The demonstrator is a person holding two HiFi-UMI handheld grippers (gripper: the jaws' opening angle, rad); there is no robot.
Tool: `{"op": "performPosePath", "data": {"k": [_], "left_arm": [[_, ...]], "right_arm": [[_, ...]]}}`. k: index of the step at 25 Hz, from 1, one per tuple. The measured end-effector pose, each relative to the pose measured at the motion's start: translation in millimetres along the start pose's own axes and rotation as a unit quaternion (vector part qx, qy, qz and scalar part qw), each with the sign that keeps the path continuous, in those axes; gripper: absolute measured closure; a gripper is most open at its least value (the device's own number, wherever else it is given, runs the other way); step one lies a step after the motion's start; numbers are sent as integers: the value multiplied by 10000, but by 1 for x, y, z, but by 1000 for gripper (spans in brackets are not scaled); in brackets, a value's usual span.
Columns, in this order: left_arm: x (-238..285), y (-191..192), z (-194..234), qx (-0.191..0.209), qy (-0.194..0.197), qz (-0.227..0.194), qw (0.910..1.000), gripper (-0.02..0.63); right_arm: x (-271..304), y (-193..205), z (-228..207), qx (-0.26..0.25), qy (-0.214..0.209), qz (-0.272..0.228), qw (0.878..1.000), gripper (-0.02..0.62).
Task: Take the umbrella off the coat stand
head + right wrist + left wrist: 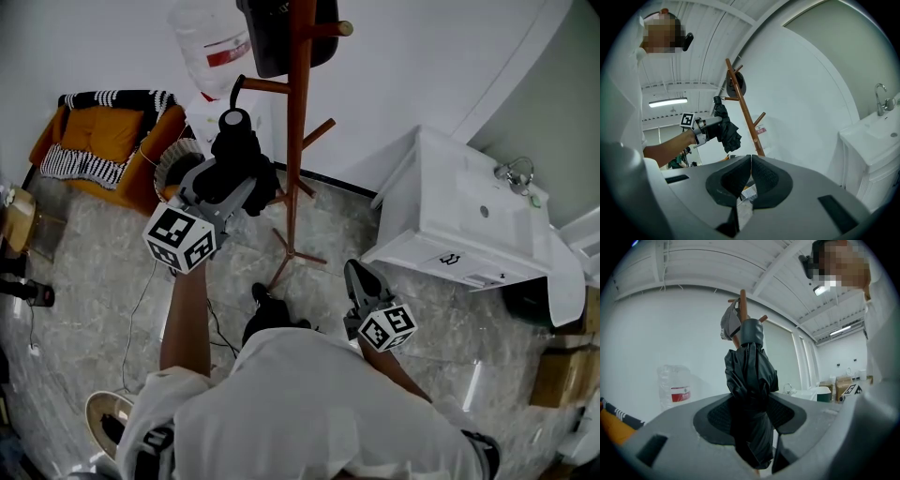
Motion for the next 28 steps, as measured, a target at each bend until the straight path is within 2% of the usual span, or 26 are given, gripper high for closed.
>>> {"op": "performPosePath", "data": {"k": [9,15,25,28], "left_arm": [[-15,-15,3,98,-86,-154,9998,391],[-31,-14,0,26,-129,-185,9997,391],[-49,39,-39,-570,40,-67,9983,391],[-53,60,-51,-587,14,-68,9983,391]], "right_arm": [[7,0,2,-32,-75,40,10000,580],[9,0,0,-91,-88,48,9999,580],[5,-1,-2,-93,23,57,9999,580],[3,0,-2,15,72,23,10000,580]]}}
Point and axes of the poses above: the fingertips, and each gripper's own axes: x forward along the fingers, z to its left, y out of its underside, the point moved 6 cm from there along -x, backward along the fingers, and after that the axes turned 12 degrees about -y, right-handed, at the moved point
